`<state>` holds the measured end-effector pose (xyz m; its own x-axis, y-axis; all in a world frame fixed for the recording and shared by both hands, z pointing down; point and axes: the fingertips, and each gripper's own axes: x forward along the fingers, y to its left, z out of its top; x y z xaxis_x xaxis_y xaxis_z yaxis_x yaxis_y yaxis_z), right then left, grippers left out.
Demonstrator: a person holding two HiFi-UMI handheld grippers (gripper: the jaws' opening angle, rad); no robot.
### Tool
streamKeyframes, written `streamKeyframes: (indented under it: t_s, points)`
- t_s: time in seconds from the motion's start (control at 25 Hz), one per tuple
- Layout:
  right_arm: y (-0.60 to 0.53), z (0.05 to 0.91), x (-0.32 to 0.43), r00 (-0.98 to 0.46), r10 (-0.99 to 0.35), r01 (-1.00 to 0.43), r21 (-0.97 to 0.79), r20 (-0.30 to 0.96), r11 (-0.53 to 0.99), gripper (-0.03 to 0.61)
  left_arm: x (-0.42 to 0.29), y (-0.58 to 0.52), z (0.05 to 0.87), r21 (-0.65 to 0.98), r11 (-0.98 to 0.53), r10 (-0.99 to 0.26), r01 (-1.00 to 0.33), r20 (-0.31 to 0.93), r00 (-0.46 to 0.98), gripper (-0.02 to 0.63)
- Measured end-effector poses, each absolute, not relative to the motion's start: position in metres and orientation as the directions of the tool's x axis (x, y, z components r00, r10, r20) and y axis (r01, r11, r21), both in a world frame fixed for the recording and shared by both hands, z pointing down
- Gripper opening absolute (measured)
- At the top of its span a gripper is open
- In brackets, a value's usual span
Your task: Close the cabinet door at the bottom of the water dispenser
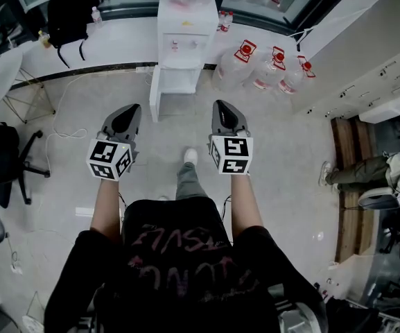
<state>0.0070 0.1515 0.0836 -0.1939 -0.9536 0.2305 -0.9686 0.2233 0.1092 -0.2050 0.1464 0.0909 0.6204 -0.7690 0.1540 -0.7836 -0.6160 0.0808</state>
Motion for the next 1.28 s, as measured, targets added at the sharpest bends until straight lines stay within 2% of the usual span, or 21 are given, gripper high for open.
streamKeyframes:
  t_s: [0.4,0.88,1.28]
  points:
    - [0.047,0.113,0.032,-0.241,-0.94,-0.965,0.041,0.243,0.258,0.012,-0.193,0.062,0.133,0.106,-0.564,-0.782,-0.819,0.251,0.571,0.014]
    - [-0.087,0.161,0.093,-0.3,-0.895,-0.946,0.016,0.33,0.323,0.012,-0.147,-0.048,0.17,0.119,-0.502,-0.784,-0.857,0.356,0.508,0.014]
    - [-0.134,0.209,0.085,-0.345,-0.854,-0.926,0.009,0.39,0.378,0.012,-0.161,-0.075,0.222,0.149,-0.451,-0.772,-0.88,0.429,0.469,0.015]
